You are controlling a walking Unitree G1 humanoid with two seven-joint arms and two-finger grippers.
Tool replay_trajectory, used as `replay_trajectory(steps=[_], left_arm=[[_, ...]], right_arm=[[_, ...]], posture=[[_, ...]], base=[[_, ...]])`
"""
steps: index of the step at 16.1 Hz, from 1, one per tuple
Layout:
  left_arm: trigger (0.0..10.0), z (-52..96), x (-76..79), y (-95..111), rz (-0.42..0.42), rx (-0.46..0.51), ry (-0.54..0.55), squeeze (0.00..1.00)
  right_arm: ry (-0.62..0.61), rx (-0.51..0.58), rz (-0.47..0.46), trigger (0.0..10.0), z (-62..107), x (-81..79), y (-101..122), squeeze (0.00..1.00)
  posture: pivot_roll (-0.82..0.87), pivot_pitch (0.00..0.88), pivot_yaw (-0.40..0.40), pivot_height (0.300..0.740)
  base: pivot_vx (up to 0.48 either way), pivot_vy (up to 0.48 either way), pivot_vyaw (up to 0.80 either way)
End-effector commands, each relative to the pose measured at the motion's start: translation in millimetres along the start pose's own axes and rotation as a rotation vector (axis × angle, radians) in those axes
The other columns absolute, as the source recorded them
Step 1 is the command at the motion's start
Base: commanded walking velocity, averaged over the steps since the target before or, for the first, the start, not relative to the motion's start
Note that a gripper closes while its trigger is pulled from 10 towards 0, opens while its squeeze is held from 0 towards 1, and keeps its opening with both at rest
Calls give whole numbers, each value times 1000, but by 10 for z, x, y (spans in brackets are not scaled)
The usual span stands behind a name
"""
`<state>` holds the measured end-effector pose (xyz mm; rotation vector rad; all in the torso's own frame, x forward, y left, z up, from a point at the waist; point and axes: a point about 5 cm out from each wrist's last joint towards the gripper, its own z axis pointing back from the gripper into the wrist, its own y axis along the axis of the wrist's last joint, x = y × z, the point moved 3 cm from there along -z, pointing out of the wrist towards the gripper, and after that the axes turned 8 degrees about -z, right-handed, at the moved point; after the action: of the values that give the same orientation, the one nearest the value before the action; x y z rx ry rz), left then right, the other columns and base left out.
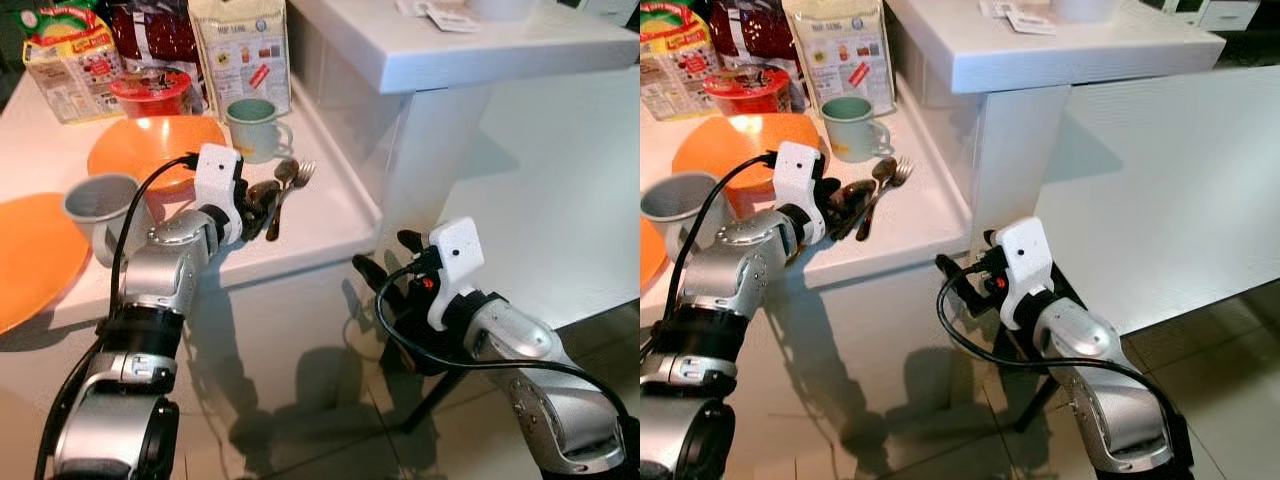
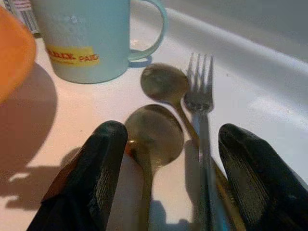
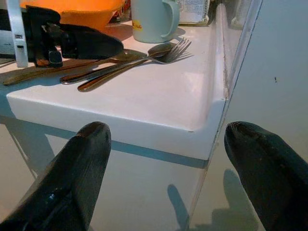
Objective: Setting the table
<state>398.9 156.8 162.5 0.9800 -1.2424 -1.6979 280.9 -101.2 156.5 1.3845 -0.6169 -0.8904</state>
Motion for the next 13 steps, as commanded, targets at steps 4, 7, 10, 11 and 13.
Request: replay_trajectory(steps=[4, 7, 10, 11, 13], left_arm=[[10000, -91, -91, 48, -109, -14, 8, 0], [10000, -131, -91, -30, -133, -43, -20, 0], [10000, -147, -100, -57, -136, -51, -24, 0], [10000, -151, -116, -82, -147, -63, -23, 0], [10000, -149, -153, -140, -171, -93, -9, 0]], right_arm=[[21, 8, 18, 10000, 0, -24, 67, 0], [21, 4, 19, 10000, 2, -25, 64, 0], [21, 0, 18, 10000, 2, -26, 59, 0], [24, -2, 18, 10000, -3, -32, 55, 0], [30, -6, 19, 10000, 0, -43, 53, 0]], posture=[[-55, 0, -25, 740], [-59, 0, -24, 740], [-62, 0, -23, 740], [-62, 0, -23, 740], [-64, 0, -24, 740]], base=[[0, 0, 0], [0, 0, 0], [0, 0, 0], [0, 0, 0], [0, 0, 0]])
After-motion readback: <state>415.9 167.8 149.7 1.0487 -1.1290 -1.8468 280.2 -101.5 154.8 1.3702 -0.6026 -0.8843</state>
